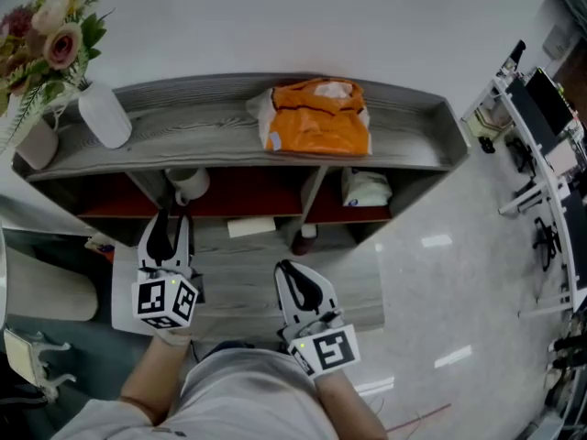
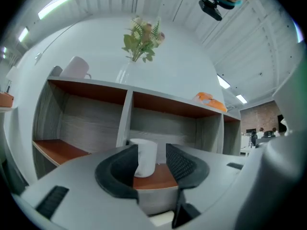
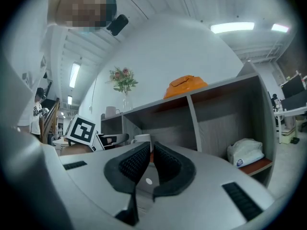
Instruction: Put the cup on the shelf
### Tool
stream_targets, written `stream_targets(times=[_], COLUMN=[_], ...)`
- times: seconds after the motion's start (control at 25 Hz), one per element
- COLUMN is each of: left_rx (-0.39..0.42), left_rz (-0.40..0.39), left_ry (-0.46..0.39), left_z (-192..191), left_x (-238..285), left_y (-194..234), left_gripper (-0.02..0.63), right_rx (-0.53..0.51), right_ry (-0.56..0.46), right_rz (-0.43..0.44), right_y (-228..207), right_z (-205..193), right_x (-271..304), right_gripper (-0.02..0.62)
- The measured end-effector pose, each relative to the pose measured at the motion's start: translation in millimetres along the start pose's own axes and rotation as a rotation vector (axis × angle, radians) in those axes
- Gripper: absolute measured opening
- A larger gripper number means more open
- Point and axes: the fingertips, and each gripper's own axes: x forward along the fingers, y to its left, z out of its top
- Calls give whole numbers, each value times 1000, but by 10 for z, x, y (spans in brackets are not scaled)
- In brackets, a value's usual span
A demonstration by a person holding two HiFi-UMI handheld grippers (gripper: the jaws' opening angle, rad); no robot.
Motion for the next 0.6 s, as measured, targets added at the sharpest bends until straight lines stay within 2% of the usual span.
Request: stream_targets(times=[0.28, 0.6], left_rx=[-56, -80], left_rz=[-102, -93], left_ry=[37, 34], left_z=[11, 46], left_x=[-428, -892], left_y=[-5, 233], left_gripper=[161, 103], right_rx=[34, 17], right_ry=[-26, 15], right_rz=[123, 283], right_y=[308, 707], right_z=[48, -80], right_x=[313, 576], right_gripper=[34, 34])
